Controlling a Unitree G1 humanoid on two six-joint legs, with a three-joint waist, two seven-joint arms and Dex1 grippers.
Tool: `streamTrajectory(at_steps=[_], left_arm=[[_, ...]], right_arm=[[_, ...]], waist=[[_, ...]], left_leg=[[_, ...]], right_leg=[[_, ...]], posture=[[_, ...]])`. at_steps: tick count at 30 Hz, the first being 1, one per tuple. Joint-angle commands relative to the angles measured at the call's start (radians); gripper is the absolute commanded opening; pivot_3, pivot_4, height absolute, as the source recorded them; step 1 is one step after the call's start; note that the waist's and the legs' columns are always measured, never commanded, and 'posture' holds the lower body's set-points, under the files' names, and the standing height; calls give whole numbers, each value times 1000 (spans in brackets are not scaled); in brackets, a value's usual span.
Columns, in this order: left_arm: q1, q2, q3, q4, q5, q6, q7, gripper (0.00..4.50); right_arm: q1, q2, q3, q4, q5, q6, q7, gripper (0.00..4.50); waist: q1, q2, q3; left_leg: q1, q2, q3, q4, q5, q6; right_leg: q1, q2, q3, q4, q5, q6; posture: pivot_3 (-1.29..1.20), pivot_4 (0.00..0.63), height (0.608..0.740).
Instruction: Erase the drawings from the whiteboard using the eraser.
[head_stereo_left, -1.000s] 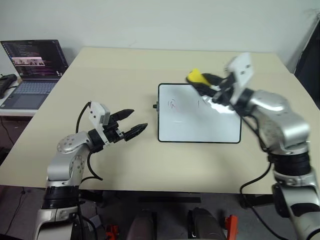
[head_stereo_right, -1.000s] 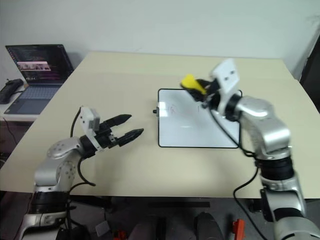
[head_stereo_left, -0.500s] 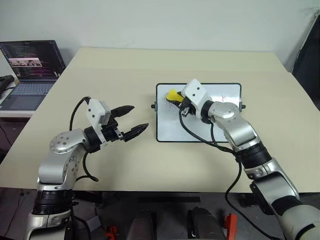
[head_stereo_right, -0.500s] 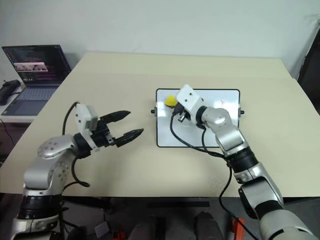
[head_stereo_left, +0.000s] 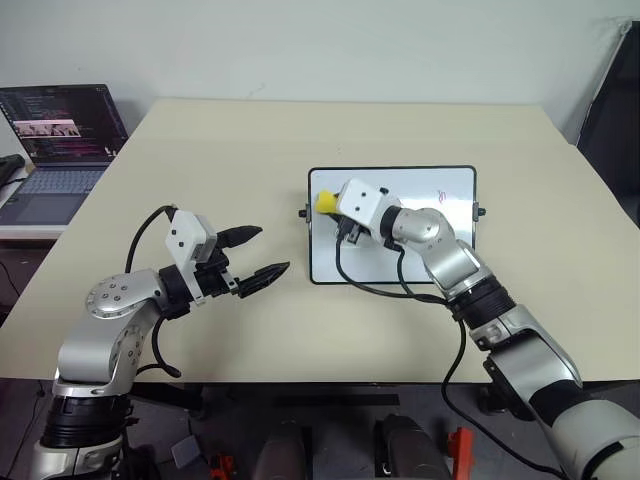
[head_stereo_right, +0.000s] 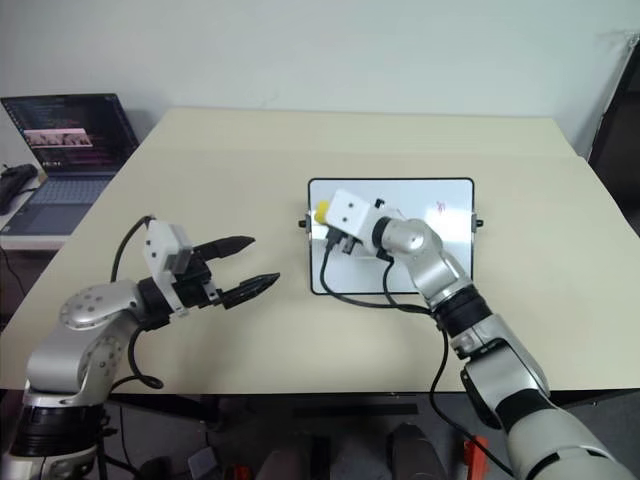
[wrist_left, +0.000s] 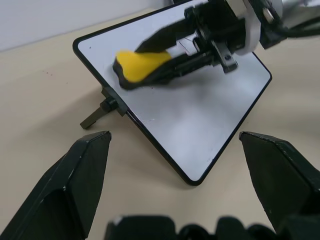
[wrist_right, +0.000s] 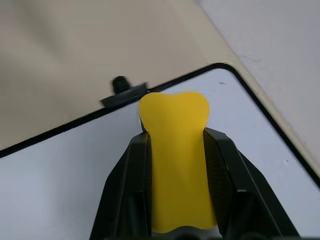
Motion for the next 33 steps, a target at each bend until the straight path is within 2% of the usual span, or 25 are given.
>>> streamTrajectory(at_steps=[1,4,5,11,13,16,20,25,33], left_arm=[[-1,20,28,-39,-12,-2,3,4500],[-8,22,25,-33,-11,-5,4,4500],[-12,21,24,-30,-10,-7,4,4500],[-39,14,12,-16,-11,-14,-2,4500],[-51,13,9,-13,-12,-14,-6,4500],[-72,18,12,-13,-18,-7,-14,4500],[-110,32,15,-40,-53,37,-27,4500],[-166,41,-11,-32,-59,55,-50,4500],[-214,37,-54,27,-37,44,-83,4500]], right_arm=[[82,-5,38,89,-38,2,39,1121],[96,-10,9,111,-26,-21,35,1121],[90,-13,1,119,-28,-26,27,1121],[-1,-15,-77,198,-17,-38,-65,1120],[-21,-16,-110,188,17,-31,-44,1120],[-18,-37,-164,56,107,12,69,1120],[36,-140,-230,-237,259,171,258,1120],[143,-330,-368,-552,436,388,373,1120],[429,-592,-533,-683,487,444,419,1119]], waist=[[0,-1,-2],[0,-2,-2],[0,-2,-2],[4,-2,-2],[7,-2,-2],[12,-2,-2],[21,-1,-1],[22,0,-1],[18,-1,0]], left_leg=[[2,0,0,0,0,0],[10,0,0,0,0,0],[13,1,0,0,1,1],[19,1,-2,1,3,4],[19,1,-3,1,4,5],[16,1,-2,0,4,5],[-5,1,-3,0,4,5],[-25,0,-3,0,2,3],[-24,0,0,0,0,2]], right_leg=[[2,0,0,0,0,0],[8,0,1,0,-2,1],[11,0,0,0,-5,-4],[13,0,0,0,-4,-6],[13,0,0,0,-4,-6],[13,0,0,-1,-4,-6],[-3,1,-1,0,4,-4],[-23,0,-2,-1,3,-2],[-21,0,0,-4,2,-1]], posture=[[0,150,740],[0,150,740],[0,150,740],[0,150,740],[0,150,740],[0,150,740],[0,150,740],[0,150,740],[0,150,740]])
